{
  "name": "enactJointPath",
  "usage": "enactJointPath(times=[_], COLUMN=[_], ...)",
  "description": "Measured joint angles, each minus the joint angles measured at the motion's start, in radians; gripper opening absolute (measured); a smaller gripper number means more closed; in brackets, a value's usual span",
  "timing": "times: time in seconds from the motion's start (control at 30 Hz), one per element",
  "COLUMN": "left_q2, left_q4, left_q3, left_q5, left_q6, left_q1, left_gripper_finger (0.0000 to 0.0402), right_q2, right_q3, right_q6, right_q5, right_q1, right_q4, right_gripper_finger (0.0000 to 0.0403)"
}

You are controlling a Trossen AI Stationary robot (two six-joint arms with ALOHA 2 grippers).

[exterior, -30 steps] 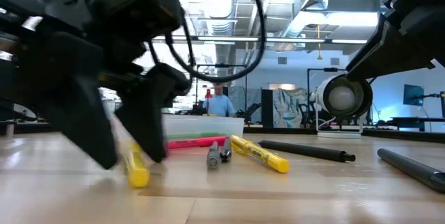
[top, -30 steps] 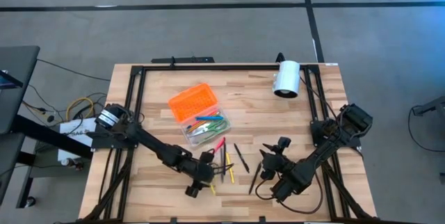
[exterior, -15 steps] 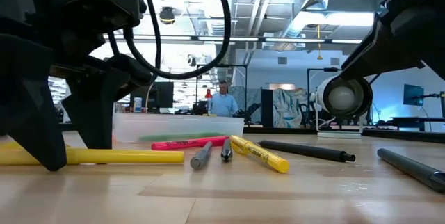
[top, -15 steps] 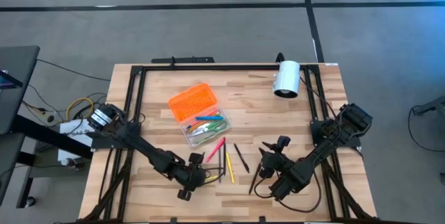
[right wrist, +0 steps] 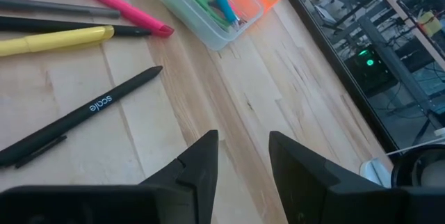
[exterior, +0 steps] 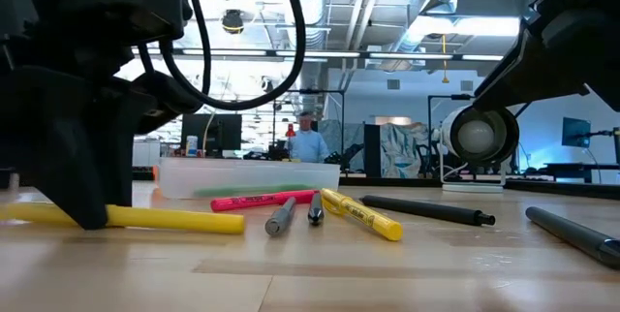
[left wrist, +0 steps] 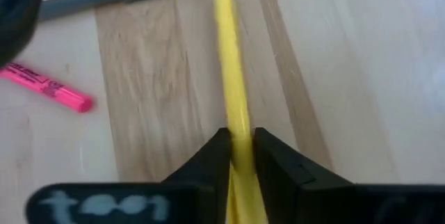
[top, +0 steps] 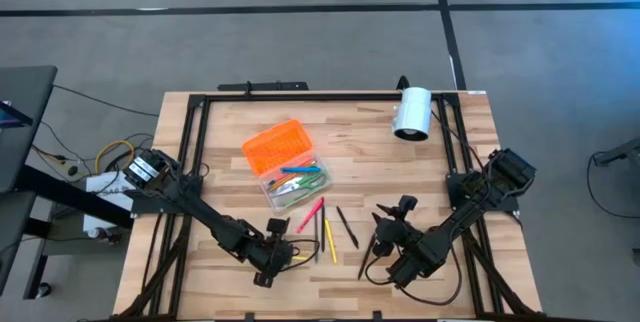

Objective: Pick & place school supplies into a supply box
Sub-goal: Put the left yellow pen into the supply box

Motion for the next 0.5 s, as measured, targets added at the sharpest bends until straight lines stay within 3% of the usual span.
enactJointPath(times=[0.17, 0.5], left_q2=[0.0, 0.002], left_q4=[-0.017, -0.018], left_q3=[-0.001, -0.002], left_q5=[-0.038, -0.071], left_q6=[0.001, 0.01], left_q1=[0.0, 0.0], left_gripper_finger=[0.002, 0.0039], right_q2=[0.0, 0.0], right_q3=[0.0, 0.0], right_q6=[0.0, 0.0], right_q5=[0.0, 0.0], right_q1=[0.0, 0.0], right_q4=[0.0, 0.001], right_gripper_finger=[0.0122, 0.0122])
